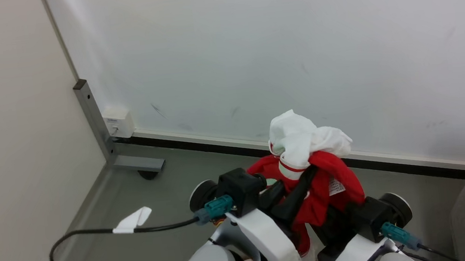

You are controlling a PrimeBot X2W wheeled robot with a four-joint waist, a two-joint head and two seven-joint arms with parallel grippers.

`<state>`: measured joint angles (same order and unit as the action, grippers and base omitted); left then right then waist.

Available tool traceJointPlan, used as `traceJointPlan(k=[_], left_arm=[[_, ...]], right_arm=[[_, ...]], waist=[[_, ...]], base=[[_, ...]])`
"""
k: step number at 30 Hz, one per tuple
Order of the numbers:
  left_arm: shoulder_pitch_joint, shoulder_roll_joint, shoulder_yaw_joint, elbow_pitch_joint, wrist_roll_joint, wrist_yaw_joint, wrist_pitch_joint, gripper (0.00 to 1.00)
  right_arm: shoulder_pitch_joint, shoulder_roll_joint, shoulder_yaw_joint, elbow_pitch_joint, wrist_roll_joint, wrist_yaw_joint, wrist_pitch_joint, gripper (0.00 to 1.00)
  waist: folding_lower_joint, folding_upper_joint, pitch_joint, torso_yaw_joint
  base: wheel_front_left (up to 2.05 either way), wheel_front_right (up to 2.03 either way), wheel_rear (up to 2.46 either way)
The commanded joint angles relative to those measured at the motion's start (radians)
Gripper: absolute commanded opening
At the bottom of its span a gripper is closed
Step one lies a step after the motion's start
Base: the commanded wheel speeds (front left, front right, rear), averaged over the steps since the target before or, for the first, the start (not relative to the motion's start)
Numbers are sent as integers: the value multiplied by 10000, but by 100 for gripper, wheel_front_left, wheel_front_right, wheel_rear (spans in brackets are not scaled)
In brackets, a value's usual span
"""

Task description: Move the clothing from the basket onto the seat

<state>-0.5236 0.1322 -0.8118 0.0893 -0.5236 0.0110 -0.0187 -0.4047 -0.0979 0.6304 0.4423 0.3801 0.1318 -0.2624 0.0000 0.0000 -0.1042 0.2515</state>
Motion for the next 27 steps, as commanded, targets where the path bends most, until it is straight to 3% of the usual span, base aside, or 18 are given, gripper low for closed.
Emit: traceJointPlan(k=[1,3,4,5,6,7,17,27], left_arm=[[-31,91,148,89,-129,100,-91,0],[-36,152,251,190,-177,177,-119,0],[-21,177,299,233,-202,190,-154,5],[0,198,304,274,-219,197,-157,26],[18,214,241,300,-226,148,-105,76],[53,195,199,305,-264,119,-66,100],[295,208,-18,-222,-292,-89,-348,100],[309,616,-284,-842,76,-424,-834,100]], right_arm=[[302,-139,-70,-284,167,-21,-32,0],[499,-235,-95,-634,198,-21,-33,0],[620,-287,-62,-826,193,-21,-33,0],[732,-360,-39,-1001,193,-21,-33,0],[847,-458,-86,-1175,205,-21,-34,0],[945,-566,-170,-1318,205,-21,-34,0],[1613,-833,-1592,-2077,-78,-21,-35,0],[1593,-1153,-3214,-2771,-564,-23,-35,0]], waist=[[0,0,65,-59],[0,0,143,-142],[0,0,186,-195],[0,0,229,-244],[0,0,278,-298],[0,0,329,-354],[0,0,858,-1434],[0,0,1529,-3448]], base=[[0,0,0],[0,0,0],[0,0,0],[0,0,0],[0,0,0],[0,0,0],[0,0,0],[0,0,0]])
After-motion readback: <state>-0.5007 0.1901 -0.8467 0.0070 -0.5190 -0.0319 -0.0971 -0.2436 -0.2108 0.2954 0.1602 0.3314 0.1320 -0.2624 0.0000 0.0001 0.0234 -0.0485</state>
